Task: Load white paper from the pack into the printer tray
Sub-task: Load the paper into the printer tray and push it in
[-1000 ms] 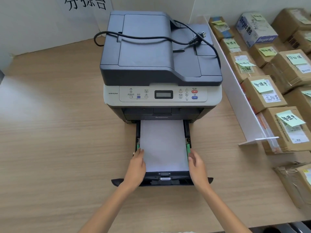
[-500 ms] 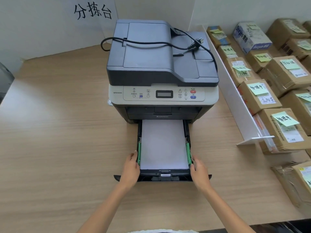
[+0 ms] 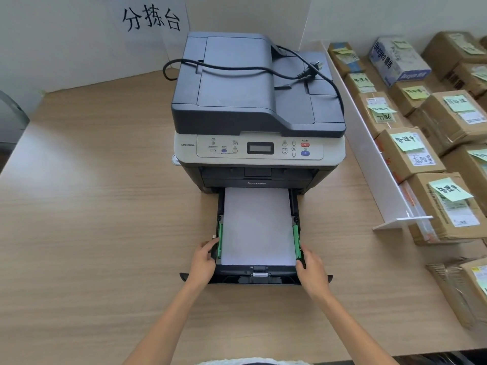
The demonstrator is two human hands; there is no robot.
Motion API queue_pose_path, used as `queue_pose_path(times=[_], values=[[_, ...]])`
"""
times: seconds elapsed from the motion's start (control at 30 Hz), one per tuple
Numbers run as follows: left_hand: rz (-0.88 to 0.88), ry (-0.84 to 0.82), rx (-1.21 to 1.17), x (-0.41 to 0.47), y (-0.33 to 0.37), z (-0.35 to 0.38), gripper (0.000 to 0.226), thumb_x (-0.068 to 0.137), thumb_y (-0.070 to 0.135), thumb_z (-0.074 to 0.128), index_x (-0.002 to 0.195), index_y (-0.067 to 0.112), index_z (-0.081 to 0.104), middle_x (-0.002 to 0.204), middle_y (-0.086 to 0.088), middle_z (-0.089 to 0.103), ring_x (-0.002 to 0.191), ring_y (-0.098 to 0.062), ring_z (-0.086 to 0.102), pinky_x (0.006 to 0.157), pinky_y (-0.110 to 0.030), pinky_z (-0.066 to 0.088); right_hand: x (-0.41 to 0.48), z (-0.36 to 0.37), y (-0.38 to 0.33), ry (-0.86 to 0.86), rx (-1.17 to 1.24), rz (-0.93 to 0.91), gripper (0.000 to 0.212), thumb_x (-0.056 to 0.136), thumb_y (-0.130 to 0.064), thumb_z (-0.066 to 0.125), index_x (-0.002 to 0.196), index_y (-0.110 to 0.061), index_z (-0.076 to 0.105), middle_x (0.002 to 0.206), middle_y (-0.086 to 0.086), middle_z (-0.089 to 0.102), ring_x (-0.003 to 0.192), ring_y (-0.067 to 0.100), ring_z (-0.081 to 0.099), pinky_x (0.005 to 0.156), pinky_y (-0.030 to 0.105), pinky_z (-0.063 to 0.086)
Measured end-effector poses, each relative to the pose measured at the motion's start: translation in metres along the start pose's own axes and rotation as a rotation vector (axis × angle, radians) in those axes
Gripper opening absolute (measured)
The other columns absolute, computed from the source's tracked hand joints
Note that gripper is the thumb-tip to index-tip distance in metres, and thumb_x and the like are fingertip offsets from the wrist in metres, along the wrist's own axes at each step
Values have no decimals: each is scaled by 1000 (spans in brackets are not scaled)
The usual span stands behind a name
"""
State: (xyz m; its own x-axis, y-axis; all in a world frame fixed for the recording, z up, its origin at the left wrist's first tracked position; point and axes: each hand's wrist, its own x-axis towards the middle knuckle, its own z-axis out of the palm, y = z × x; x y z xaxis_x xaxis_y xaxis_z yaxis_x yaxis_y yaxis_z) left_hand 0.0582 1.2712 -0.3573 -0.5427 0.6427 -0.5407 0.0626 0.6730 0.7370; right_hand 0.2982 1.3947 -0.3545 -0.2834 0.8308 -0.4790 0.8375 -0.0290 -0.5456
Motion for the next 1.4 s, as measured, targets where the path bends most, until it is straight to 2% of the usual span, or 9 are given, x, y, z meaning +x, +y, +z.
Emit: queue_pose_path(times=[0.17, 0.33, 0.43, 0.53, 0.7, 0.97, 1.13, 1.27, 1.4], values=[[-7, -23, -3, 4, -4, -1, 74, 77, -28, 29, 137, 12, 48, 138, -16, 42, 113, -40, 53, 92, -49, 48, 4, -4, 2, -23, 35, -2, 54, 94, -5, 44, 145, -9, 30, 146, 11, 42, 135, 27, 34, 112, 38, 30], [-67, -24, -51, 9, 2, -5, 62, 85, -22, 30, 133, 10, 52, 136, -20, 46, 49, -16, 43, 34, -12, 36, 5, -6, 4, -116, 28, -14, 62, 91, 1, 45, 148, -8, 23, 151, 12, 32, 140, 27, 25, 115, 35, 23], [-92, -48, -50, 9, 6, -6, 67, 82, -26, 28, 134, 9, 51, 141, -21, 44, 56, -29, 59, 35, -24, 43, 7, -9, 5, -155, 45, -19, 64, 88, 7, 43, 147, -7, 23, 152, 14, 29, 141, 27, 23, 118, 36, 21], [-115, -59, -61, 10, 7, -5, 74, 76, -28, 25, 135, 10, 49, 146, -17, 40, 45, -5, 56, 31, -15, 35, 7, -10, 6, -174, 67, -16, 66, 85, 11, 41, 146, -6, 26, 151, 14, 29, 140, 27, 25, 118, 37, 22], [-135, -80, -42, 11, 4, -4, 77, 75, -27, 27, 139, 13, 44, 150, -13, 37, 27, -4, 38, 29, -14, 30, 8, -11, 7, -196, 94, -22, 66, 84, 12, 41, 146, -7, 27, 150, 13, 28, 140, 25, 25, 116, 33, 22], [-122, -131, 36, 11, 3, 0, 78, 76, -24, 30, 143, 14, 38, 142, -12, 49, 68, -21, 51, 49, -23, 40, 8, -10, 7, -197, 113, -10, 66, 86, 7, 45, 147, -9, 26, 150, 11, 29, 139, 24, 29, 114, 30, 25], [-89, -124, 77, 11, 1, 1, 76, 78, -21, 31, 144, 16, 37, 148, -10, 40, 63, -17, 51, 43, -15, 39, 4, -6, 7, -131, 96, -19, 65, 85, 8, 43, 146, -10, 29, 150, 9, 32, 138, 23, 32, 113, 30, 27], [-11, -94, 188, 4, 1, 4, 70, 84, -18, 32, 146, 15, 33, 153, -12, 28, 119, -26, 50, 82, -16, 44, 1, -1, 6, -74, 33, -27, 62, 87, 6, 41, 146, -8, 30, 150, 10, 35, 137, 23, 35, 111, 29, 30], [57, -91, 268, -2, 0, -1, 65, 88, -12, 32, 147, 16, 31, 146, -9, 38, 96, -26, 58, 77, -20, 45, 1, -6, 3, -62, 15, -61, 55, 90, 8, 37, 143, -2, 32, 148, 15, 39, 137, 26, 35, 115, 31, 25]])
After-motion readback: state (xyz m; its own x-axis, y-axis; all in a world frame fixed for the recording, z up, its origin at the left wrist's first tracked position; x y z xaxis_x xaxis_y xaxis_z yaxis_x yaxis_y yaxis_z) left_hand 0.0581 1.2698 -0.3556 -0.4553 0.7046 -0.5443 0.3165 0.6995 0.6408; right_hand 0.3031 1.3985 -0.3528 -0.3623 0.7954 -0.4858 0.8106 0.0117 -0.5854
